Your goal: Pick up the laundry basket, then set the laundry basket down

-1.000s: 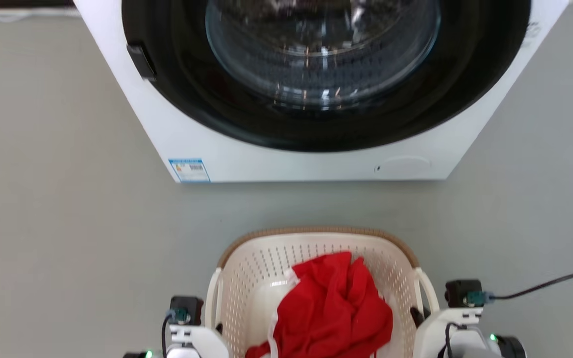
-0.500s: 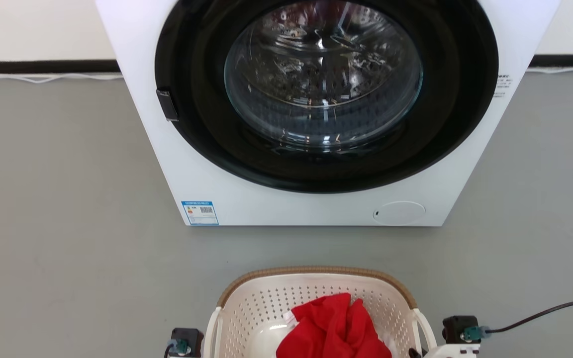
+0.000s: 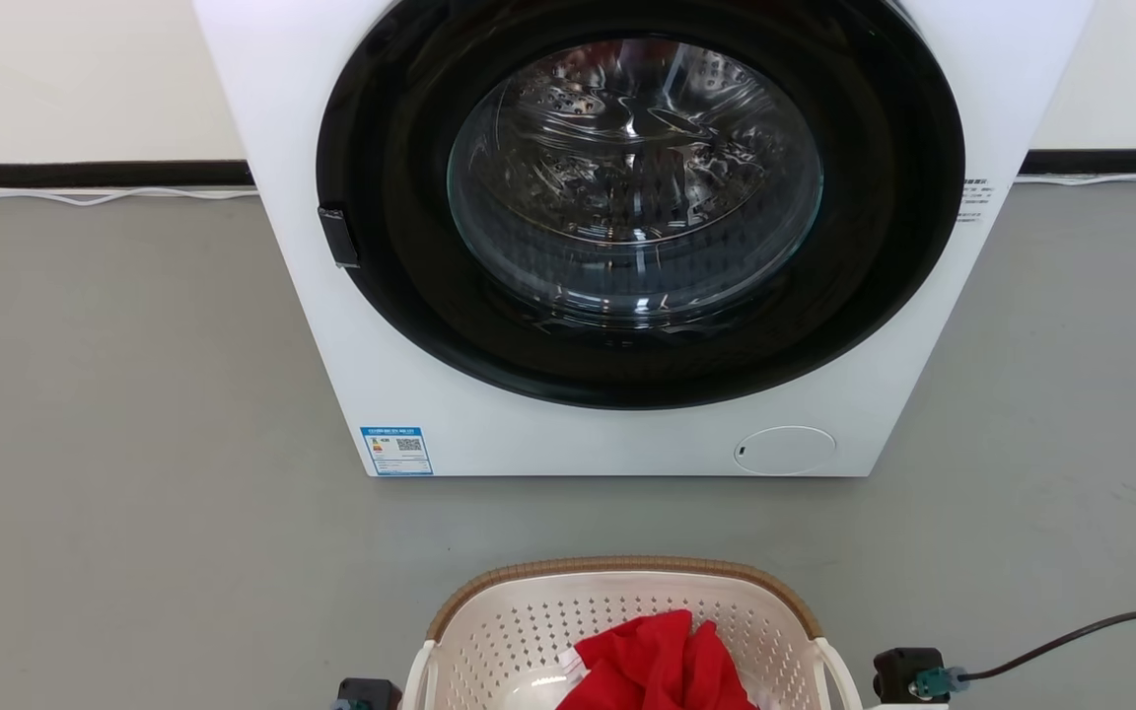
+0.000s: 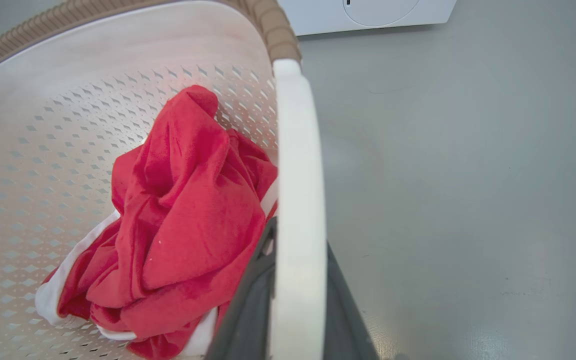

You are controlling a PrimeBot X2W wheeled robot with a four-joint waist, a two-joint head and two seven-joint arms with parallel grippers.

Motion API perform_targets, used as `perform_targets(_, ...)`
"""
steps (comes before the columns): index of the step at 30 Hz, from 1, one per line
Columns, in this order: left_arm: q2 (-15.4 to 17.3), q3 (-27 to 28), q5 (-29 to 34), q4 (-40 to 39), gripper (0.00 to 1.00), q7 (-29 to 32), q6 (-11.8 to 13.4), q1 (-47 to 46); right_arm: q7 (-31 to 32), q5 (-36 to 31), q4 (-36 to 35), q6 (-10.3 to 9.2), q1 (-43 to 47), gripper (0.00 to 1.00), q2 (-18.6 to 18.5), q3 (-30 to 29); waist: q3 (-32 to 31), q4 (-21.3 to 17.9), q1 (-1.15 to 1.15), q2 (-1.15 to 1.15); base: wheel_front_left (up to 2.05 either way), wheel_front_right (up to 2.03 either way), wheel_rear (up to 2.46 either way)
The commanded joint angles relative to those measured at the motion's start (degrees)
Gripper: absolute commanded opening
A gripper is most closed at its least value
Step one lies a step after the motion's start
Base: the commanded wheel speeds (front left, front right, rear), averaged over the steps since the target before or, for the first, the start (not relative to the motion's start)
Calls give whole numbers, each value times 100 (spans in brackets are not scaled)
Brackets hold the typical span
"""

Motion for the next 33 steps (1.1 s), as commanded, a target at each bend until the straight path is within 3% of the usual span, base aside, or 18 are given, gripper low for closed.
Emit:
perform_targets(1,170,84,-25,21,0,-69,96,-79,-47,43,-67,92,37,0,22,156,-5,-3,0,0,0,0,0)
perform_targets(33,170,-92,-251,76,0,-176,143,-401,-318,756,85,92,-425,0,22,886,373,-40,0,0,0,0,0)
